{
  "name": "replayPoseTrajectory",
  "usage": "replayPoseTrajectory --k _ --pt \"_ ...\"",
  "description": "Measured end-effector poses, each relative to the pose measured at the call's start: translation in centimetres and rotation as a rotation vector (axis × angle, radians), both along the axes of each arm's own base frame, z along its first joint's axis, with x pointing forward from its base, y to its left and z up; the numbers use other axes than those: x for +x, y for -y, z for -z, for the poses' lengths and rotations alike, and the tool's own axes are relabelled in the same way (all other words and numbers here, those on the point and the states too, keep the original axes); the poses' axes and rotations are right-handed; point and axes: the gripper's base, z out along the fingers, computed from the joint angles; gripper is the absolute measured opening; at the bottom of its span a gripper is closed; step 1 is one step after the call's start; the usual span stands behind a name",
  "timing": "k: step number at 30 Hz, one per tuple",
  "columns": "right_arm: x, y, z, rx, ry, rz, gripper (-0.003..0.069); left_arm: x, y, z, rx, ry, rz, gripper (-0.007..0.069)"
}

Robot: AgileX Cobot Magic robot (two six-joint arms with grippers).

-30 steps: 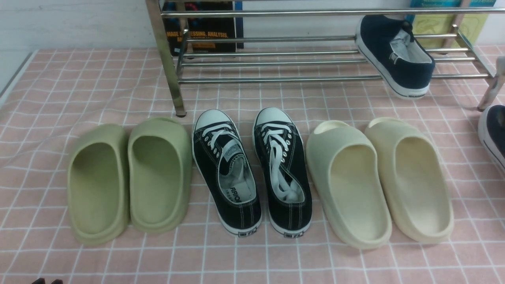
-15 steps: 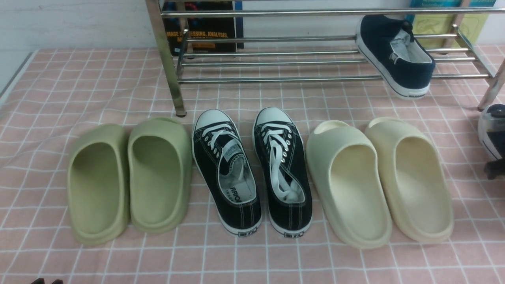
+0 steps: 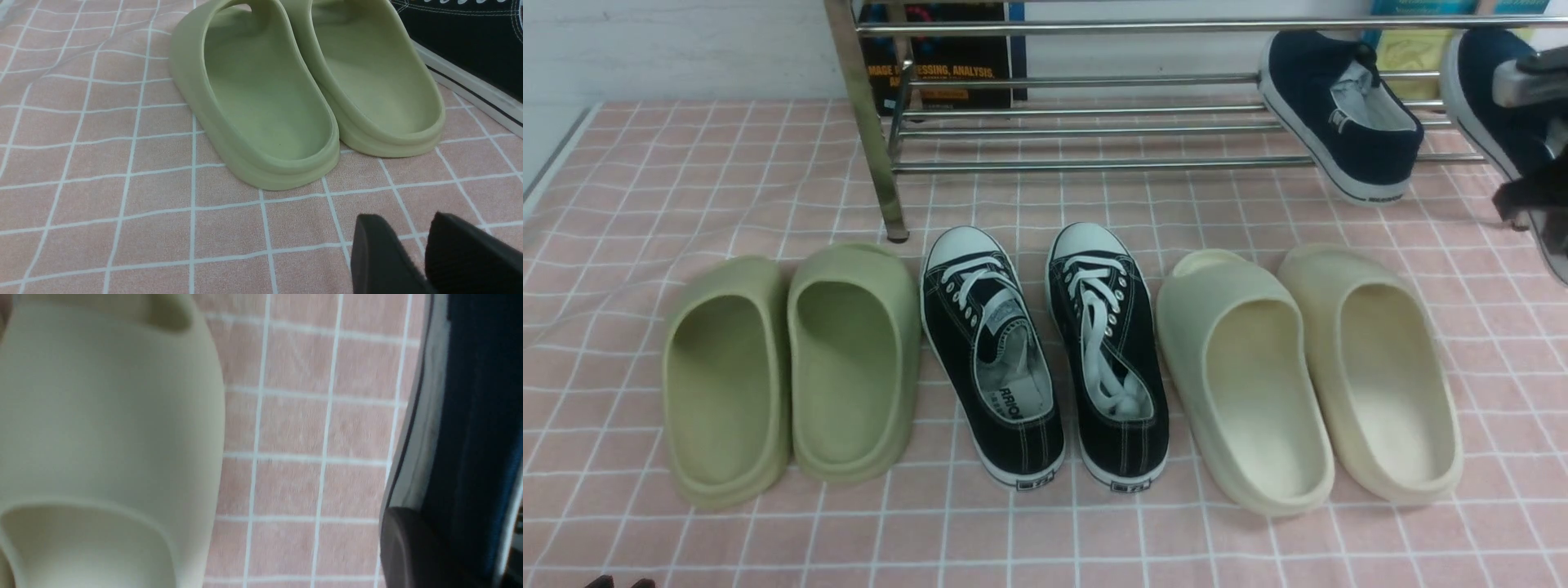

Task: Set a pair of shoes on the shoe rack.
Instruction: Use the right arm to put a shoe into the shoe rack

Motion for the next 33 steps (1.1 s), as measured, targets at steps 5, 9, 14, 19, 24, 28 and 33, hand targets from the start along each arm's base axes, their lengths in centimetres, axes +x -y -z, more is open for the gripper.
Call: replayPoseTrajectory --k 5,9,14,19,24,28,33 --pt "4.3 0.2 0.5 -0.012 0.04 -0.025 0.002 0.0 0.0 0.0 0.0 0.0 0.0 0.022" --pt "7.2 0.1 1.5 -0.016 0.066 -0.066 0.002 0.0 0.0 0.0 0.0 0.0 0.0 0.0221" --pt "10.4 -0.1 2.4 0.001 0.113 -0.1 0.002 0.0 0.0 0.0 0.0 0.0 0.0 0.0226" --pt "11.6 -0.3 3.5 0.035 0.107 -0.099 0.002 0.0 0.0 0.0 0.0 0.0 0.0 0.0233" --pt "11.6 -0.3 4.5 0.045 0.056 -0.1 0.002 0.0 0.0 0.0 0.0 0.0 0.0 0.0233" --pt "11.6 -0.3 4.5 0.044 0.055 -0.102 0.0024 0.0 0.0 0.0 0.0 0.0 0.0 0.0235" --pt "11.7 -0.6 3.7 0.067 0.076 -0.112 0.0104 0.0 0.0 0.0 0.0 0.0 0.0 0.0237"
